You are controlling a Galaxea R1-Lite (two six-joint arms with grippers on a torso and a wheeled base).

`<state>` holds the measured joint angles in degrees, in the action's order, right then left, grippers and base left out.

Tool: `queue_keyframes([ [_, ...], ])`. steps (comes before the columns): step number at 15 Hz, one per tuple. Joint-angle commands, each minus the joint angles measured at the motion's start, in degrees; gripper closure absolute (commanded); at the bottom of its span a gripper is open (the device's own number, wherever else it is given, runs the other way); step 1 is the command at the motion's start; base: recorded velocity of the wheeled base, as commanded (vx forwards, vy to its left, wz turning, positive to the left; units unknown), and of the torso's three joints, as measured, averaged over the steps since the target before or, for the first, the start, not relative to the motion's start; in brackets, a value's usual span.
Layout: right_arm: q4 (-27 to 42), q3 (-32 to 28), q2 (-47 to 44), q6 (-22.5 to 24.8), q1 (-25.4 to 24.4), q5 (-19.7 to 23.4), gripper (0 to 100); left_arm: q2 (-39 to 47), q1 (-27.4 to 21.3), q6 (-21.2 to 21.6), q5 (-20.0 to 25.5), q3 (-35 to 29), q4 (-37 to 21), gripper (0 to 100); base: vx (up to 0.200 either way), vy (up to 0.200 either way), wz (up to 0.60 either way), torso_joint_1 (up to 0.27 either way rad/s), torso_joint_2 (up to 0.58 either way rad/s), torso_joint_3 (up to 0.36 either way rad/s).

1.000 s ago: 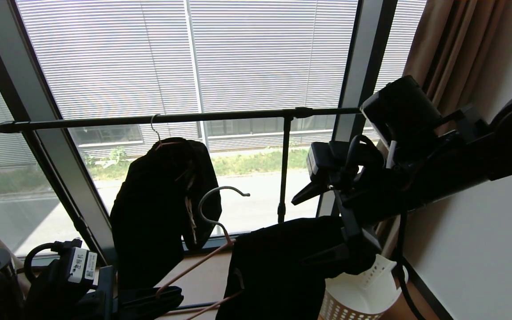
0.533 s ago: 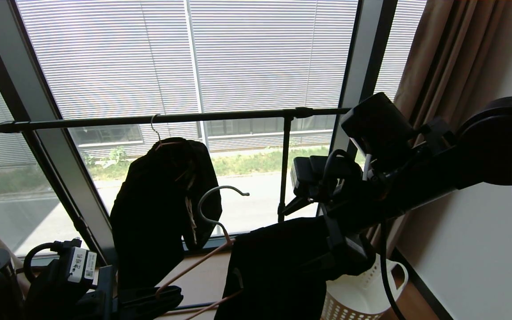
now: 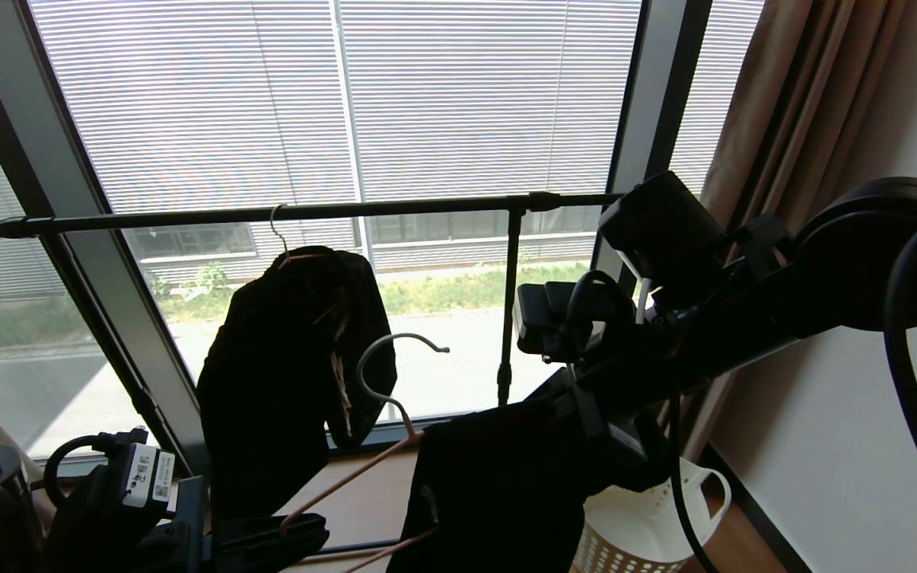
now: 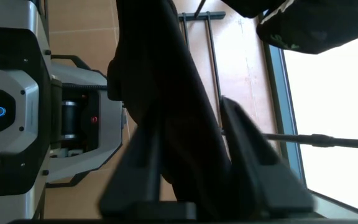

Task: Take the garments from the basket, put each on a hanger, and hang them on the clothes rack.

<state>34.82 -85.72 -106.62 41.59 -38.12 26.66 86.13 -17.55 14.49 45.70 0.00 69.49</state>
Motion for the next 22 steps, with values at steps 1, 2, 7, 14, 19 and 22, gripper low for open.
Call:
queue_keyframes([
  [1,0.08,0.21,0.01,-0.02,-0.02,0.06,100,0.01,-0.11,0.01,0.0,0.0,0.04,100,0.0,0.0,0.0,0.0,0.0,0.0],
  [2,0.08,0.21,0.01,-0.02,-0.11,0.06,100,-0.08,-0.11,-0.08,0.0,0.0,0.04,100,0.0,0.0,0.0,0.0,0.0,0.0],
  [7,-0.01,0.21,0.01,-0.02,-0.11,0.06,100,-0.08,-0.11,-0.26,-0.09,0.0,0.04,0,0.0,0.0,0.0,0.0,0.0,0.0],
  [14,0.34,3.99,3.87,-0.2,0.15,-0.12,100,-0.26,0.5,-2.45,-0.18,-0.97,0.04,0,0.0,0.0,0.0,0.0,0.0,0.0],
  [19,0.16,4.86,5.54,-11.45,0.24,-8.38,100,-6.76,2.09,-12.12,-0.53,-1.49,1.53,0,0.0,0.0,0.0,0.0,0.0,0.0],
  [22,-1.86,7.5,9.94,-20.41,0.33,-8.64,100,-7.29,2.09,-24.78,-4.39,0.0,0.39,0,0.0,0.0,0.0,0.0,0.0,0.0],
])
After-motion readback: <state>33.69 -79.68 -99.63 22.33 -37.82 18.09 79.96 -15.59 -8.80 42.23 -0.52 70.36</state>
